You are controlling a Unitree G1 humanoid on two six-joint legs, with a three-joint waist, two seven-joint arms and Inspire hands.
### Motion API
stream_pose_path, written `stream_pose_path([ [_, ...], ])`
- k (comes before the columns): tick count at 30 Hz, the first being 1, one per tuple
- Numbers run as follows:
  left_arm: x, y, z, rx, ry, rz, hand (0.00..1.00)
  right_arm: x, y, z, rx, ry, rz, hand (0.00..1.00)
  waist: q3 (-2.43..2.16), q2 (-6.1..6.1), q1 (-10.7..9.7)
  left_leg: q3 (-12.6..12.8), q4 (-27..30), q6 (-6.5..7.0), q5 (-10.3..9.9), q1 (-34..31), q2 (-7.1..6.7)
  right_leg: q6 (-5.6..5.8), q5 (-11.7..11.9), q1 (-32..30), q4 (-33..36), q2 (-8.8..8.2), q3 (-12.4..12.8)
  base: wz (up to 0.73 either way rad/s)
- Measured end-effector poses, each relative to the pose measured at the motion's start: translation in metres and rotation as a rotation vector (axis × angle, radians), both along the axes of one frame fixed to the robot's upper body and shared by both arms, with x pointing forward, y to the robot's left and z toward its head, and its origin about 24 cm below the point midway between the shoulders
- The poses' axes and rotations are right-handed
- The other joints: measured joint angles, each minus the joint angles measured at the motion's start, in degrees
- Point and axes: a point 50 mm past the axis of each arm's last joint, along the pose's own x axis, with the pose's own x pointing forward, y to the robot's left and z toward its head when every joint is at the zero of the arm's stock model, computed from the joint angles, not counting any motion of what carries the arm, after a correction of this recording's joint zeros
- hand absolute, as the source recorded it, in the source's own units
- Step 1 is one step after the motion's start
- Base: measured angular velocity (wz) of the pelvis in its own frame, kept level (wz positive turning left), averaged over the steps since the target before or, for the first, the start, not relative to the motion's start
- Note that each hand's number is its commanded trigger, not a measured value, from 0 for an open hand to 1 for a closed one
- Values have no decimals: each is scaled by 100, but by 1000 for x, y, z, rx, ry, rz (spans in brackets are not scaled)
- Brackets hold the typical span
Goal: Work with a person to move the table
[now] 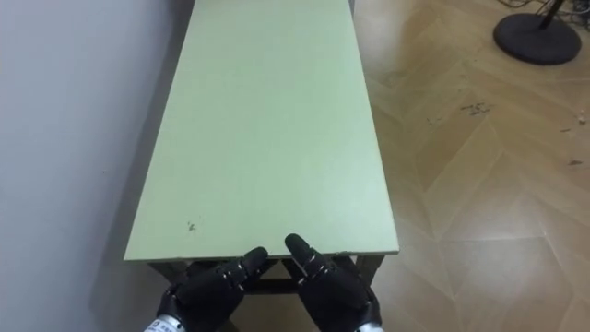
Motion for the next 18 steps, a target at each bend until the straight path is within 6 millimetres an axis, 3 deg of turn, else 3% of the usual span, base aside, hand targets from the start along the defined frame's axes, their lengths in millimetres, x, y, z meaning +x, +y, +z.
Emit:
stream_pose_path([
  [6, -1, 1, -1, 83, -38, -74, 0, -4, -2, -1, -101, -52, 108, 0, -7, -25, -33, 0, -3, -1, -1, -13, -2, 0, 0, -9, 2, 4, -3, 0],
  [12, -4, 7, -1, 175, -80, -186, 0, -7, 1, -2, -256, -126, 298, 0, -23, -71, -192, 0, 8, 0, -1, 1, -5, 0, 0, 25, -12, 3, -15, 0],
  [18, -14, 13, -12, 261, -40, -264, 0, -15, -13, -23, -379, -47, 396, 0, -33, -163, -273, -14, -27, 0, -2, 35, -4, 0, 0, 60, -10, 5, -39, 0],
])
